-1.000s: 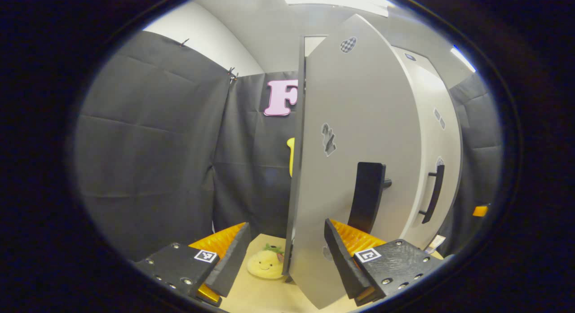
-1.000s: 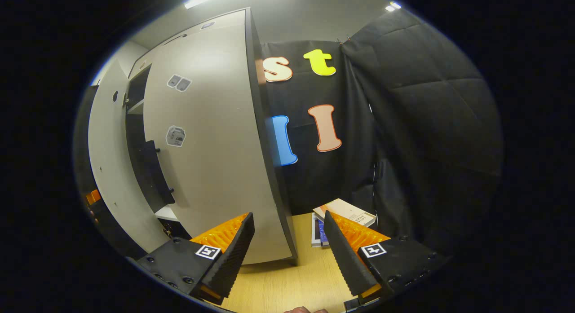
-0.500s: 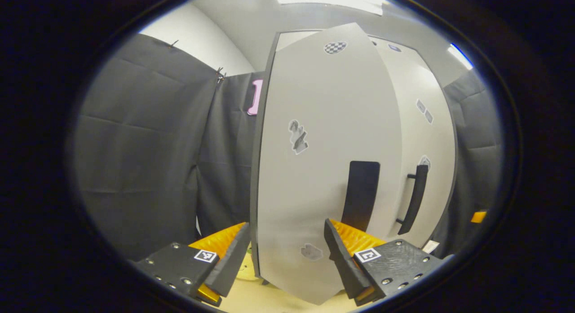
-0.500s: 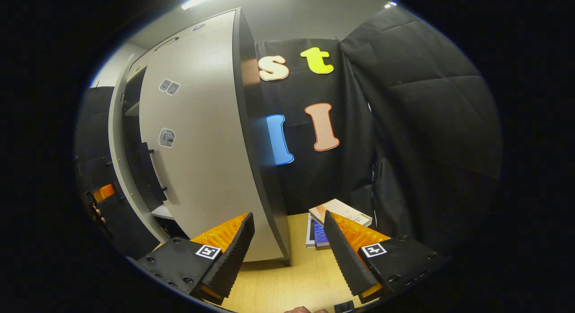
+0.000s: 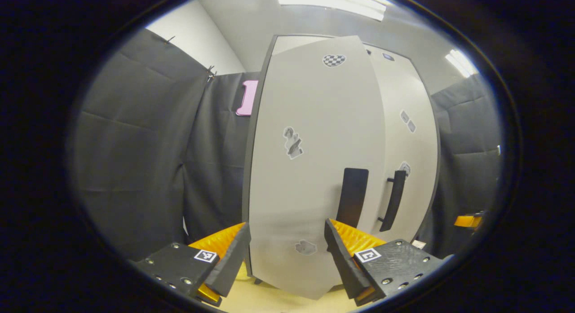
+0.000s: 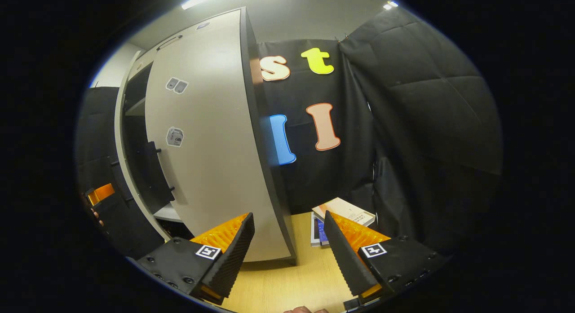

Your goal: Grab one shoe with the right hand and put it into the shoe cabinet, grab the other shoe with the left hand and put it into the shoe cabinet; then close the right door with the right hand and the left door with the left hand.

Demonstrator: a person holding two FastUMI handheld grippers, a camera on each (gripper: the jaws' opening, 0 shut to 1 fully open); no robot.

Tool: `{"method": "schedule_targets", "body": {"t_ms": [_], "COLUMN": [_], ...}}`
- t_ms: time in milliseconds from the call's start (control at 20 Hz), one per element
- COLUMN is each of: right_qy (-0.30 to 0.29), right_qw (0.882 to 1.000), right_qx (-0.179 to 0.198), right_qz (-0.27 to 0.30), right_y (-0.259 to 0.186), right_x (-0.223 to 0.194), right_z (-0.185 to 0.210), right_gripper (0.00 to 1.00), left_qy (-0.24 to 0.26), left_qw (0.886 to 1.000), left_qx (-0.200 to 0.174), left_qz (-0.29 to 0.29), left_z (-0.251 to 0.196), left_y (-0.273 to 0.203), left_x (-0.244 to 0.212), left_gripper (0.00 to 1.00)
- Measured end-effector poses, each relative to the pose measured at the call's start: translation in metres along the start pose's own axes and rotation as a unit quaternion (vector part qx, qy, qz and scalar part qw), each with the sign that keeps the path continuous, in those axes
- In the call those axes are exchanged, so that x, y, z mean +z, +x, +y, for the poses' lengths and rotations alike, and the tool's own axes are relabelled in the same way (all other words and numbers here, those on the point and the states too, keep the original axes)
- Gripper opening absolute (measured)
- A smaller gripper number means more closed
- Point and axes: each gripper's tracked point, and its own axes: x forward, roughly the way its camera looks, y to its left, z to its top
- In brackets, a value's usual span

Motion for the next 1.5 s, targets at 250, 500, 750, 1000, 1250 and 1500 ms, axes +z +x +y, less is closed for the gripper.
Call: {"method": "schedule_targets", "body": {"t_ms": [250, 500, 750, 1000, 1250, 1500], "right_qy": [0.002, 0.001, -0.005, -0.022, -0.042, -0.051], "right_qw": [1.000, 1.000, 1.000, 0.999, 0.998, 0.997], "right_qx": [-0.002, -0.008, -0.011, -0.015, -0.012, -0.020], "right_qz": [0.000, -0.008, 0.006, 0.026, 0.052, 0.051], "right_y": [-0.004, -0.013, -0.025, -0.042, -0.062, -0.074], "right_x": [0.000, -0.005, -0.032, -0.068, -0.098, -0.097], "right_z": [0.027, 0.055, 0.078, 0.099, 0.109, 0.101], "right_gripper": [0.97, 0.97, 0.97, 0.97, 0.97, 0.98], "left_qy": [0.015, -0.003, -0.008, -0.023, -0.028, -0.057], "left_qw": [1.000, 0.998, 0.998, 0.999, 0.997, 0.996], "left_qx": [-0.020, -0.044, -0.052, -0.041, -0.041, -0.035], "left_qz": [-0.005, -0.041, -0.036, 0.028, 0.055, 0.063], "left_z": [0.004, 0.002, 0.011, 0.030, 0.044, 0.045], "left_y": [-0.026, -0.055, -0.090, -0.117, -0.118, -0.108], "left_x": [0.006, 0.018, -0.006, -0.063, -0.089, -0.101], "left_gripper": [0.96, 0.95, 0.94, 0.93, 0.92, 0.95]}}
